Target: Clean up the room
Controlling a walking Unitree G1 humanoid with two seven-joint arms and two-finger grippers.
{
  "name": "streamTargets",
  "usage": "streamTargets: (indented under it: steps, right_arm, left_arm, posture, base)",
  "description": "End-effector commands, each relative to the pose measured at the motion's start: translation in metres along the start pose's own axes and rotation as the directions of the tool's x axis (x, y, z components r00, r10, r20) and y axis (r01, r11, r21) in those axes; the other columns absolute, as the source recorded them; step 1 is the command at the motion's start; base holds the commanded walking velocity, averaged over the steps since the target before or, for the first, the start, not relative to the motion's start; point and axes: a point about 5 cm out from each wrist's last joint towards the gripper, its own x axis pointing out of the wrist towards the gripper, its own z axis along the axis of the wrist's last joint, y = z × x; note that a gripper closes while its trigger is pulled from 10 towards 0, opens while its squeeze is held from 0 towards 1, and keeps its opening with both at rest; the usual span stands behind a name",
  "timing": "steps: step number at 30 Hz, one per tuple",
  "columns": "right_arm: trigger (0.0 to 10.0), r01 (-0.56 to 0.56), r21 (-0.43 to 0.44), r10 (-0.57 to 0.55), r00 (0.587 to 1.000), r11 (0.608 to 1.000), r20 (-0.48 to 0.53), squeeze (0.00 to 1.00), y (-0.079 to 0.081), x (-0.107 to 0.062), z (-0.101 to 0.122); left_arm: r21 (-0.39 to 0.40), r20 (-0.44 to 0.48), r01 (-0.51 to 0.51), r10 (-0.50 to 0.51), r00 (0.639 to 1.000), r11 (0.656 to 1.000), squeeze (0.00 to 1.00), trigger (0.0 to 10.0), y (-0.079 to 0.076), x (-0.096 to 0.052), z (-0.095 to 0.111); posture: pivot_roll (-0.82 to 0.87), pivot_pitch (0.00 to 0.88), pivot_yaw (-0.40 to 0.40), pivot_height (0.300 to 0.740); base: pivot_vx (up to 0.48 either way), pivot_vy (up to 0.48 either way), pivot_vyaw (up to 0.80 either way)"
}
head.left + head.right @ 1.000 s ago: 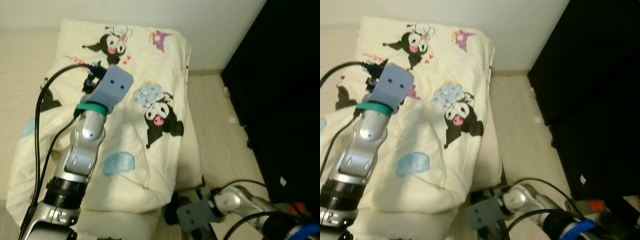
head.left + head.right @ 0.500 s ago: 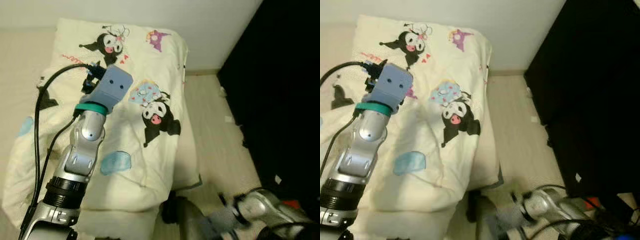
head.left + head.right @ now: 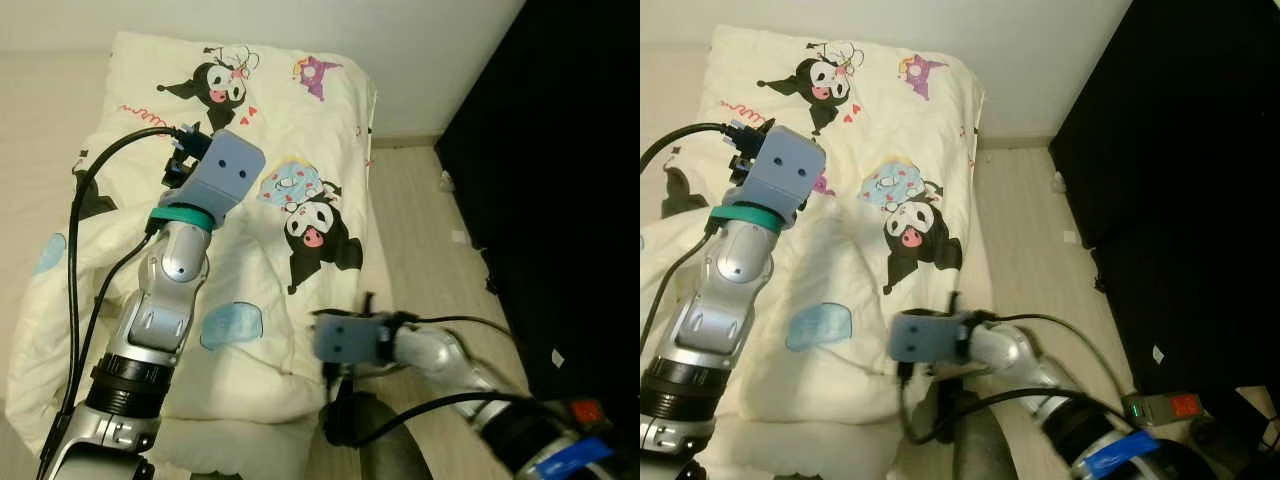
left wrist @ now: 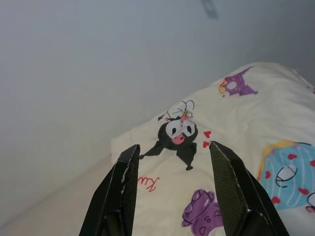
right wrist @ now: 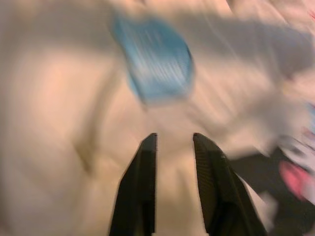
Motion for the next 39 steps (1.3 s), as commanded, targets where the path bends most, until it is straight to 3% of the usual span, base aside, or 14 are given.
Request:
streamTargets:
  steps: [1,2,3,4,6,7,9,10,11,13,14,16,24,39]
  right_arm:
    - [10.0,0.021,0.125,-0.022,1.000,0.992,-0.001,1.00,0.007,-0.002,-0.005]
    - [10.0,0.021,0.125,-0.022,1.000,0.992,-0.001,1.00,0.007,-0.002,-0.005]
    - [10.0,0.153,0.253,-0.167,0.985,0.955,0.035,0.00,-0.002,0.000,-0.001]
    - [10.0,0.153,0.253,-0.167,0.985,0.955,0.035,0.00,-0.002,0.000,-0.001]
    - [10.0,0.286,0.375,-0.328,0.944,0.882,0.050,0.00,-0.015,-0.002,0.002]
    - [10.0,0.286,0.375,-0.328,0.944,0.882,0.050,0.00,-0.015,-0.002,0.002]
    - [10.0,0.476,0.545,-0.587,0.809,0.690,0.037,0.00,-0.041,-0.013,0.008]
    - [10.0,0.476,0.545,-0.587,0.809,0.690,0.037,0.00,-0.041,-0.013,0.008]
    - [10.0,0.561,0.652,-0.741,0.672,0.511,0.002,0.00,-0.059,-0.025,0.012]
    - [10.0,0.561,0.652,-0.741,0.672,0.511,0.002,0.00,-0.059,-0.025,0.012]
    - [10.0,0.583,0.684,-0.797,0.604,0.439,-0.004,0.00,-0.066,-0.034,0.015]
    - [10.0,0.599,0.715,-0.856,0.516,0.360,-0.001,0.00,-0.074,-0.046,0.021]
    - [10.0,0.570,0.759,-0.884,0.467,0.314,0.015,0.00,-0.083,-0.054,0.034]
    - [10.0,0.545,0.796,-0.883,0.468,0.264,-0.027,0.00,-0.082,-0.052,0.032]
  left_arm:
    - [-0.006,-0.020,0.009,-0.009,1.000,1.000,0.00,10.0,-0.002,-0.004,-0.003]
    - [-0.006,-0.020,0.009,-0.009,1.000,1.000,0.00,10.0,-0.002,-0.004,-0.003]
    - [-0.074,-0.053,0.017,-0.021,0.998,0.997,0.00,10.0,0.000,-0.006,-0.005]
    - [-0.074,-0.053,0.017,-0.021,0.998,0.997,0.00,10.0,0.000,-0.006,-0.005]
    - [-0.155,-0.081,0.031,-0.044,0.996,0.987,0.00,10.0,0.002,-0.008,-0.008]
    - [-0.155,-0.081,0.031,-0.044,0.996,0.987,0.00,10.0,0.002,-0.008,-0.008]
    - [-0.333,-0.165,-0.012,-0.046,0.985,0.943,0.00,10.0,0.009,-0.010,-0.014]
    - [-0.333,-0.165,-0.012,-0.046,0.985,0.943,0.00,10.0,0.009,-0.010,-0.014]
    - [-0.441,-0.202,-0.038,-0.058,0.978,0.897,0.00,10.0,0.015,-0.013,-0.018]
    - [-0.441,-0.202,-0.038,-0.058,0.978,0.897,0.00,10.0,0.015,-0.013,-0.018]
    - [-0.462,-0.196,-0.032,-0.067,0.978,0.887,0.00,10.0,0.018,-0.014,-0.018]
    - [-0.464,-0.170,-0.004,-0.085,0.982,0.886,0.00,10.0,0.022,-0.017,-0.015]
    - [-0.453,-0.162,0.007,-0.090,0.983,0.892,0.00,10.0,0.023,-0.017,-0.013]
    - [-0.454,-0.162,0.020,-0.105,0.981,0.891,0.00,10.0,0.019,-0.017,-0.011]
  posture:
    - [0.00,0.286,0.018,0.740]
    - [0.00,0.286,0.018,0.740]
    - [0.00,0.287,0.017,0.740]
    - [0.00,0.287,0.017,0.740]
    - [0.00,0.286,0.018,0.740]
    - [0.00,0.286,0.018,0.740]
    - [0.00,0.283,0.022,0.740]
    - [0.00,0.283,0.022,0.740]
    - [0.00,0.279,0.026,0.740]
    - [0.00,0.279,0.026,0.740]
    - [0.00,0.278,0.028,0.740]
    - [0.00,0.276,0.030,0.740]
    - [0.00,0.259,0.035,0.740]
    - [-0.01,0.239,0.039,0.740]
  base:
    - [0.000,0.000,0.00]
    - [0.000,0.000,0.00]
    - [0.000,0.000,0.00]
    - [0.000,0.000,0.00]
    - [0.000,0.000,0.00]
    - [0.000,0.000,0.00]
    - [0.000,0.000,0.00]
    - [0.000,0.000,0.00]
    - [0.000,0.000,0.00]
    - [0.000,0.000,0.00]
    - [0.000,0.000,0.00]
    - [0.000,0.000,0.00]
    - [0.000,0.000,0.00]
    - [0.000,0.000,0.00]
